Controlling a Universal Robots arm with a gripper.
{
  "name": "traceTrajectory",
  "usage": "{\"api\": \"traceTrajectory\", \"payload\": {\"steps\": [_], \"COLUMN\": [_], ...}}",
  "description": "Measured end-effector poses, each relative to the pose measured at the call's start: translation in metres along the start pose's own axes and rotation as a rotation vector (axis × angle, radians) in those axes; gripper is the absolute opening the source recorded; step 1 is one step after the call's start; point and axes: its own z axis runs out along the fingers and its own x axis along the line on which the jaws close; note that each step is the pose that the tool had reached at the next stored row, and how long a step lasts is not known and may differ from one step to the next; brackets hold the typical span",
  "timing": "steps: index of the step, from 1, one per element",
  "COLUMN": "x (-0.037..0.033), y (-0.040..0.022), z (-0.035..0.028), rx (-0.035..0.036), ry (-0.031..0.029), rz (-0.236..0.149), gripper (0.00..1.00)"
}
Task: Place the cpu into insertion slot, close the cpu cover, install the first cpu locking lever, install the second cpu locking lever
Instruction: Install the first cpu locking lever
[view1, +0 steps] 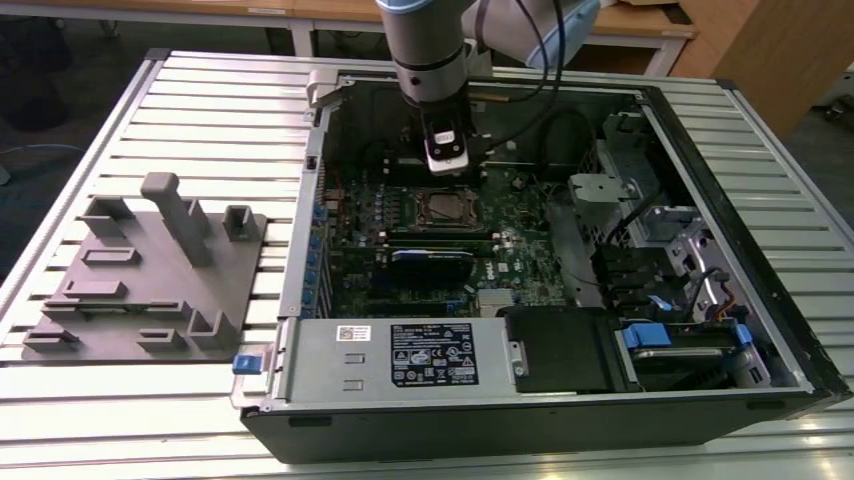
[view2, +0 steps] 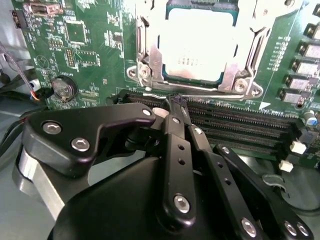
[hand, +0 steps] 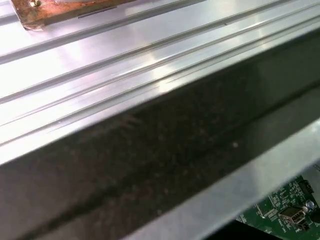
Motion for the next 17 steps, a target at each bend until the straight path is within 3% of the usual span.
{"api": "traceTrajectory", "payload": {"steps": [6,7,14,17], "x": [0.0016,0.0017,0.0017,0.0015], "y": [-0.0005,-0.0004,-0.0005,-0.0003], "z": [0.0032,0.0037,0.0036,0.0026], "rx": [0.0266,0.0286,0.0288,0.0256], "ry": [-0.0247,-0.0277,-0.0277,-0.0265], "rz": [-0.010,-0.011,-0.011,-0.010], "gripper": [0.10,0.10,0.10,0.10]}}
